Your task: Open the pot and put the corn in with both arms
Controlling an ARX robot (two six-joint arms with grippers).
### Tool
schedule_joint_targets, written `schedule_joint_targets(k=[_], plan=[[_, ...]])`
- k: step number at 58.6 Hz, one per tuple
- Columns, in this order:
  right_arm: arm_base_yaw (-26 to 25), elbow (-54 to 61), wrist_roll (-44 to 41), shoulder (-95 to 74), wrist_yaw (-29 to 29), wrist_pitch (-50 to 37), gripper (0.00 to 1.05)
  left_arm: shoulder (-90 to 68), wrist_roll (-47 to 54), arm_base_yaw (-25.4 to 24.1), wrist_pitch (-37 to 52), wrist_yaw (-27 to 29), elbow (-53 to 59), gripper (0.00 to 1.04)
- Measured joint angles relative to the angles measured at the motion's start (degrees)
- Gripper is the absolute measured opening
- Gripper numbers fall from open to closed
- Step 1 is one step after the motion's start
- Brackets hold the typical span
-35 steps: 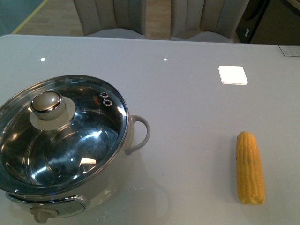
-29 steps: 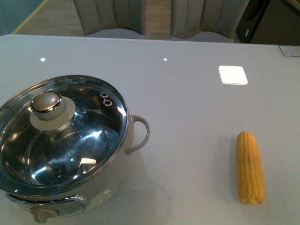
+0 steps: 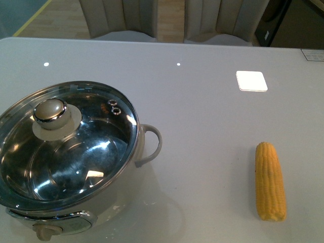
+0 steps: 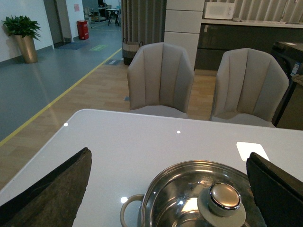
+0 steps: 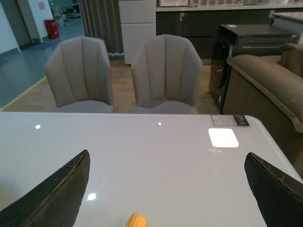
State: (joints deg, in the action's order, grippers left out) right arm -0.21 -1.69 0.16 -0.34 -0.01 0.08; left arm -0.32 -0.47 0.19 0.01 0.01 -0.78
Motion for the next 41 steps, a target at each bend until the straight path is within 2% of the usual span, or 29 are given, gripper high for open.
schedule_joint_targets(k=[3,9,13,24,41], plan=[[0.0,0.0,0.0,0.0,0.0,0.0,0.96,-0.5,0.0,-0.11,-0.92,-0.35,-0.24,0.98],[0.0,0.0,0.0,0.02,0.09,0.0,0.96,-12.11,-0.15,-0.31,-20.09,-1.97,-8.04,0.98],[0.0,0.0,0.0,0.02,0.0,0.0,0.96,-17.18,-0.52,0.85,-22.8,-1.07,-8.92,0.98],[0.02,0.0,0.0,0.02,0.0,0.0,0.96,-29.79,-0.59,4.74,-10.69,1.05,-11.74,0.98],[0.02,0.0,0.0,0.02,0.0,0.0,0.96,-60.74,-0.85,11.85,16.61,4.44,-17.66,0.98]])
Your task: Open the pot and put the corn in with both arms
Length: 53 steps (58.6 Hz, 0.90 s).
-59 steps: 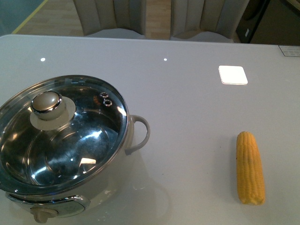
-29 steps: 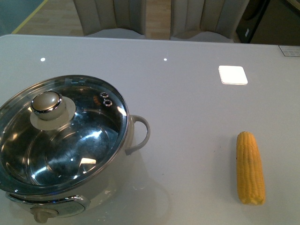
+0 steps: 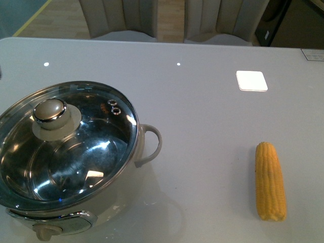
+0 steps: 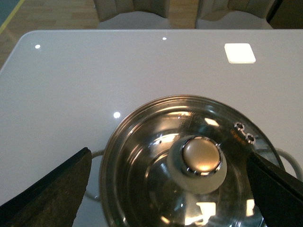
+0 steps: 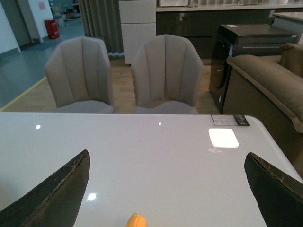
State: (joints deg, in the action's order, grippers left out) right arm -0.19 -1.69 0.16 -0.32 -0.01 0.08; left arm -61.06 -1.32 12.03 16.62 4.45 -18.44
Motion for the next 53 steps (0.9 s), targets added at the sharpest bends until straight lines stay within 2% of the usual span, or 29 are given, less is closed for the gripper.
schedule_joint_targets(k=[6,21,36,53], plan=[[-0.02,0.0,0.0,0.0,0.0,0.0,0.96,-11.43,-0.68,2.14,9.44,1.16,-2.08,0.98],[0.0,0.0,0.0,0.0,0.0,0.0,0.96,-27.15,-0.77,5.14,23.28,3.32,-5.7,0.98],[0.0,0.0,0.0,0.0,0.02,0.0,0.96,-40.15,-2.71,5.81,32.92,6.19,-6.73,0.98],[-0.02,0.0,0.0,0.0,0.0,0.0,0.96,-47.91,-3.98,5.81,37.73,8.33,-7.32,0.98]])
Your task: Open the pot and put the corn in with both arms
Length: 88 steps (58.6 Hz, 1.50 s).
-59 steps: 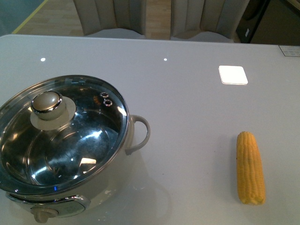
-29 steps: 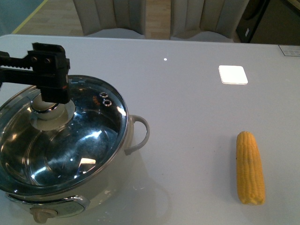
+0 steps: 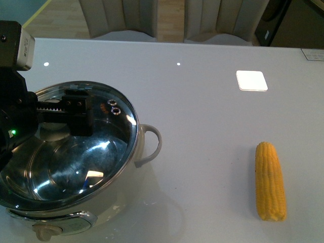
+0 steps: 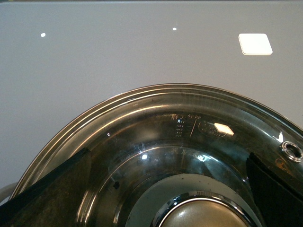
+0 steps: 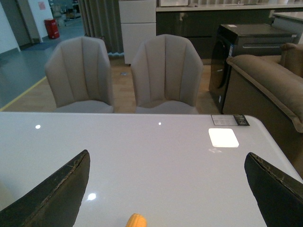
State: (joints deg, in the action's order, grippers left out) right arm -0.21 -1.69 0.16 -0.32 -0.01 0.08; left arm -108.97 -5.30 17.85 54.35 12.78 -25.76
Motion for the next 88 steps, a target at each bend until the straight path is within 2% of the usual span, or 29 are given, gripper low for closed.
schedule_joint_targets(k=[18,28,38,55,72,88], plan=[[0.02,0.0,0.0,0.0,0.02,0.0,0.96,-2.43,-2.32,0.81,2.05,1.25,-0.04,0.97],[0.0,0.0,0.0,0.0,0.0,0.0,0.96,-2.45,-2.05,1.55,2.12,1.2,-0.26,0.62],[0.02,0.0,0.0,0.0,0.0,0.0,0.96,-2.45,-1.99,1.62,2.16,2.43,-0.31,0.42],[0.02,0.0,0.0,0.0,0.0,0.0,0.96,-1.46,-1.88,1.55,0.81,2.62,-0.44,0.41],[0.02,0.0,0.0,0.0,0.0,0.0,0.96,5.07,-0.22,1.2,-5.86,4.42,-1.25,0.41],[0.02,0.0,0.0,0.0,0.0,0.0,0.96,14.25,0.66,-2.34,-11.34,3.41,-4.68,0.41]])
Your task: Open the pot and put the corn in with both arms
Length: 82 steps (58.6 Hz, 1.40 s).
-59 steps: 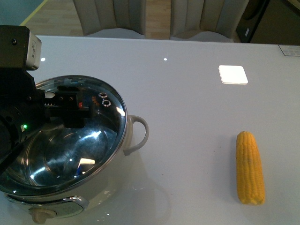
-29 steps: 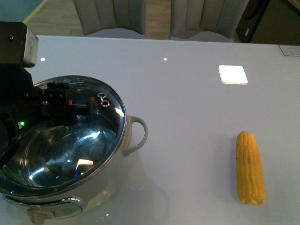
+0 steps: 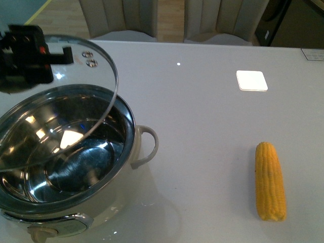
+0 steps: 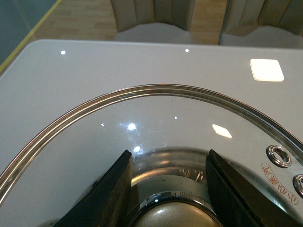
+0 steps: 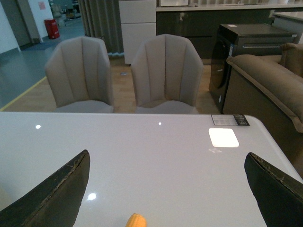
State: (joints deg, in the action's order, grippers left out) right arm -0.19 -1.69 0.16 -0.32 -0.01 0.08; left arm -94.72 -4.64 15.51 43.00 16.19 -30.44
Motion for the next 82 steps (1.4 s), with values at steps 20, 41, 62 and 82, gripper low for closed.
schedule_joint_targets(k=[20,41,62,82], plan=[[0.0,0.0,0.0,0.0,0.0,0.0,0.96,9.07,2.1,-15.67,-2.08,-7.39,-0.7,0.41],[0.0,0.0,0.0,0.0,0.0,0.0,0.96,-0.96,8.22,-49.11,7.13,-18.27,2.64,0.41],[0.0,0.0,0.0,0.0,0.0,0.0,0.96,-18.16,9.97,-54.66,20.22,-18.75,5.42,0.41],[0.0,0.0,0.0,0.0,0.0,0.0,0.96,-29.49,9.38,-51.3,26.27,-17.0,4.57,0.41]])
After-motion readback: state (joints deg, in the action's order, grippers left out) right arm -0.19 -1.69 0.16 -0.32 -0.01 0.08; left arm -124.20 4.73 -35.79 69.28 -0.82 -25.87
